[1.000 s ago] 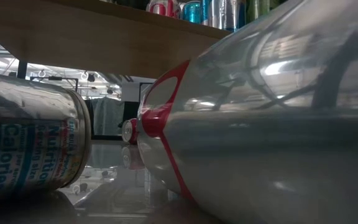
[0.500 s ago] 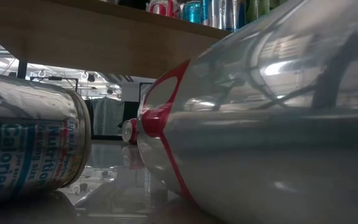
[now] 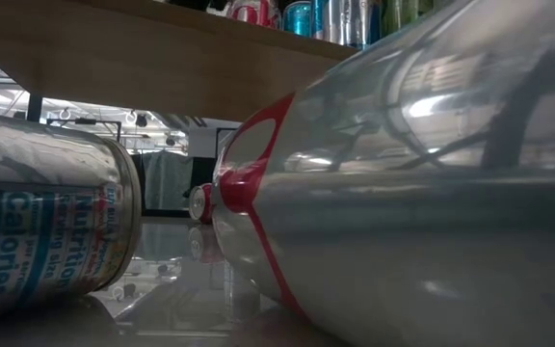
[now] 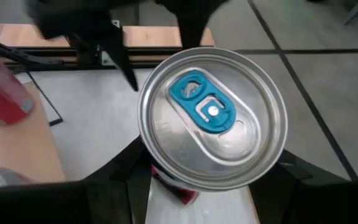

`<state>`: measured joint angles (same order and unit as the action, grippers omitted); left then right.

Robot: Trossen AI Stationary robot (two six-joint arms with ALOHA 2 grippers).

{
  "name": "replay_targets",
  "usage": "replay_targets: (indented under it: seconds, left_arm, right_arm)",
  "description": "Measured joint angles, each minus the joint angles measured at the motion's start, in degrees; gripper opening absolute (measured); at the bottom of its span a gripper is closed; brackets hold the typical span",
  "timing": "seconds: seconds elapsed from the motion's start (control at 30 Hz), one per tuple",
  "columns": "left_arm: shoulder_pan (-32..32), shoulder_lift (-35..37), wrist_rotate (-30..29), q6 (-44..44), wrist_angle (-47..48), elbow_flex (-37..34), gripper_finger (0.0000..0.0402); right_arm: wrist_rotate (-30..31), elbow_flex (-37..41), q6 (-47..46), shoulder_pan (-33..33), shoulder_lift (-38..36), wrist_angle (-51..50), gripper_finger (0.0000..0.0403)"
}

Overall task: Place canned beverage on shelf
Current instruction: Put the blue soda can on the shelf

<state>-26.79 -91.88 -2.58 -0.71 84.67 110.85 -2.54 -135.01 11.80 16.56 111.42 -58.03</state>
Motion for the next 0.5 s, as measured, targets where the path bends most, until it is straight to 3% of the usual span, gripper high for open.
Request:
replay_targets:
  seconds: [0.23,0.5]
  left_arm:
    - [-0.02,0.00,-4.80,0.00,2.26,0.00,0.0328]
    - [-0.02,0.00,-5.49,0.08,2.29,0.00,0.0328]
  right_arm:
    - [2.07,0.12,-3.48,-4.96,-1.36,1.05,0.0201]
    - [2.09,0.01,-7.51,-10.97,-3.39,2.58,0.0201]
